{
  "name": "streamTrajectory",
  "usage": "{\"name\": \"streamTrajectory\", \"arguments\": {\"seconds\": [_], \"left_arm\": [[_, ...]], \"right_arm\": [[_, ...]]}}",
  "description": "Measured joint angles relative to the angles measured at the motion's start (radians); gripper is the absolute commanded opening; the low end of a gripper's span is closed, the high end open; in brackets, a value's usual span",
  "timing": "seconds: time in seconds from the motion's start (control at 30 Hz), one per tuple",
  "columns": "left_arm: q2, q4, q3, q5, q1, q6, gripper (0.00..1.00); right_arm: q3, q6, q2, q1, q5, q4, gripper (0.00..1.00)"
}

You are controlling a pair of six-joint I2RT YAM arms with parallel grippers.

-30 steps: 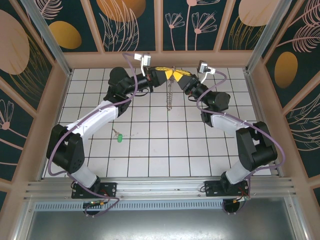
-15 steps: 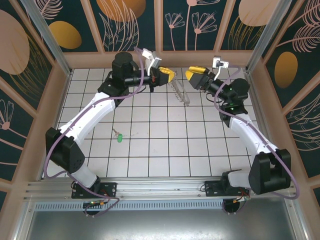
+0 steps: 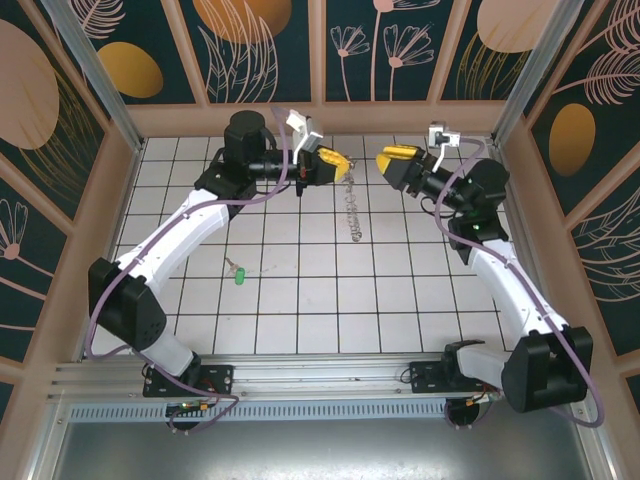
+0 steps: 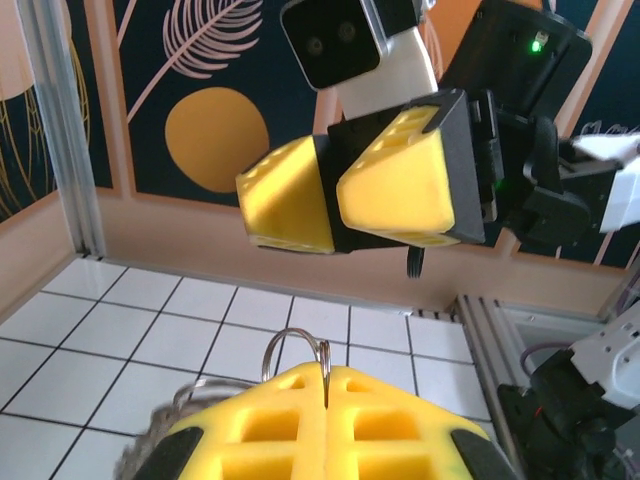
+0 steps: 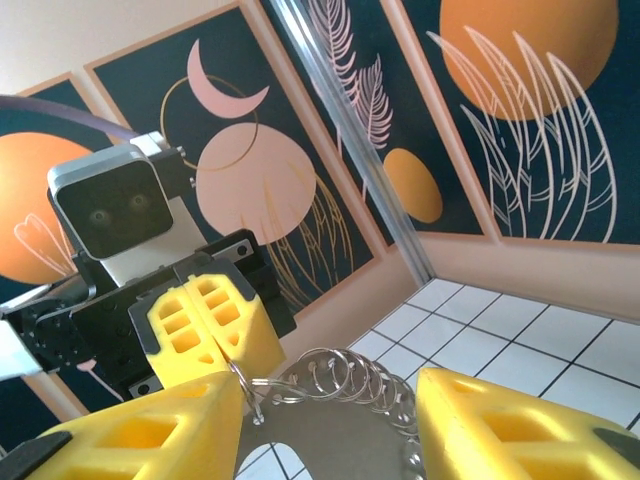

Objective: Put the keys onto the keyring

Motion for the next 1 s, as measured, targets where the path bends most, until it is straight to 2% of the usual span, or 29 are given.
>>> {"name": "streamTrajectory", "arguments": {"seconds": [0.2,0.57,0.77,1.0], "left_arm": [[-0.045,0.235,-0.086,0.029,0.000,-0.143,0.00],[-0.048,0.701,-0.183,0.032,0.000,-0.500,0.00],[-0.048,0.796,-0.184,0.032,0.000,-0.582,0.00],[-0.047,0.786,-0.184,0.033,0.000,-0.594,0.00]], "right_arm": [[-0.081,0.044,-0.060,0.000,0.053,0.060,0.47],[-0.113,0.105,-0.055,0.008,0.058,0.174,0.43],[-0.112,0.121,-0.033,0.040,0.047,0.219,0.43],[-0.071,0.113,-0.012,0.089,0.001,0.227,0.42]]}}
